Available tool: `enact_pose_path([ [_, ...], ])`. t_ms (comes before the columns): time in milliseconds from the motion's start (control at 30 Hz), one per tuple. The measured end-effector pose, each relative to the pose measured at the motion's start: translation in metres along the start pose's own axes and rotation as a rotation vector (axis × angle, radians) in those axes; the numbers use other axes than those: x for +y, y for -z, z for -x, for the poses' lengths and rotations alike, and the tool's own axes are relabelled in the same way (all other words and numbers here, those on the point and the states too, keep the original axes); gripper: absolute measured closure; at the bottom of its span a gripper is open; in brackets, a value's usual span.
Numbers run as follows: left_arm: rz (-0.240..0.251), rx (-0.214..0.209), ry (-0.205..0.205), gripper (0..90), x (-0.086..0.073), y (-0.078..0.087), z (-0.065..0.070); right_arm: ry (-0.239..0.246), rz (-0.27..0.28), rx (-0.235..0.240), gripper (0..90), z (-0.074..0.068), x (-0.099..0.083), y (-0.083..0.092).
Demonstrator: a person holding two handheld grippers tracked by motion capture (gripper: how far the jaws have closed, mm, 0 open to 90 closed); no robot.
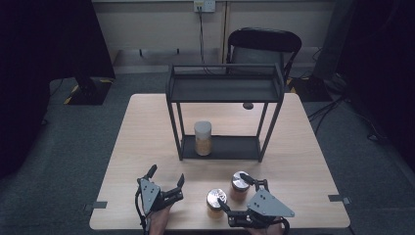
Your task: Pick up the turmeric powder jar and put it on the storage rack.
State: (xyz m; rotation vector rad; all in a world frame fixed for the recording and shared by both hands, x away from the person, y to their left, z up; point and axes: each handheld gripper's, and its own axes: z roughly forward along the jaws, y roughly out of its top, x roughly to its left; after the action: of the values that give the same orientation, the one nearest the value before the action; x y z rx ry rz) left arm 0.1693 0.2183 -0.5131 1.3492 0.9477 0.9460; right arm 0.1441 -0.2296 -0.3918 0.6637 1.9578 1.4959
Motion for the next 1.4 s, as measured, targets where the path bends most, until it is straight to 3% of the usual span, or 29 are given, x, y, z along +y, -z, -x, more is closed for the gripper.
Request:
enact_pose_path([
  [200, 0.000, -0.002, 0.000, 0.6, 0.000, 0.000, 0.000, -0.019, -0.034, 0.057, 10.1, 0.001, 0.005, -0.007],
  [733, 0.002, 0.000, 0.000, 0.6, 0.000, 0.000, 0.000, 0.005, -0.153, 0.153, 13.6, 0.009, 0.026, -0.021],
  [1000, 0.002, 0.000, 0.000, 0.6, 0.000, 0.000, 0.000, 0.012, -0.190, 0.165, 12.9, 0.011, 0.032, -0.026],
  [1400, 0.002, 0.001, 0.000, 0.7, 0.000, 0.000, 0.000, 0.017, -0.268, 0.194, 19.3, 0.015, 0.037, -0.036],
])
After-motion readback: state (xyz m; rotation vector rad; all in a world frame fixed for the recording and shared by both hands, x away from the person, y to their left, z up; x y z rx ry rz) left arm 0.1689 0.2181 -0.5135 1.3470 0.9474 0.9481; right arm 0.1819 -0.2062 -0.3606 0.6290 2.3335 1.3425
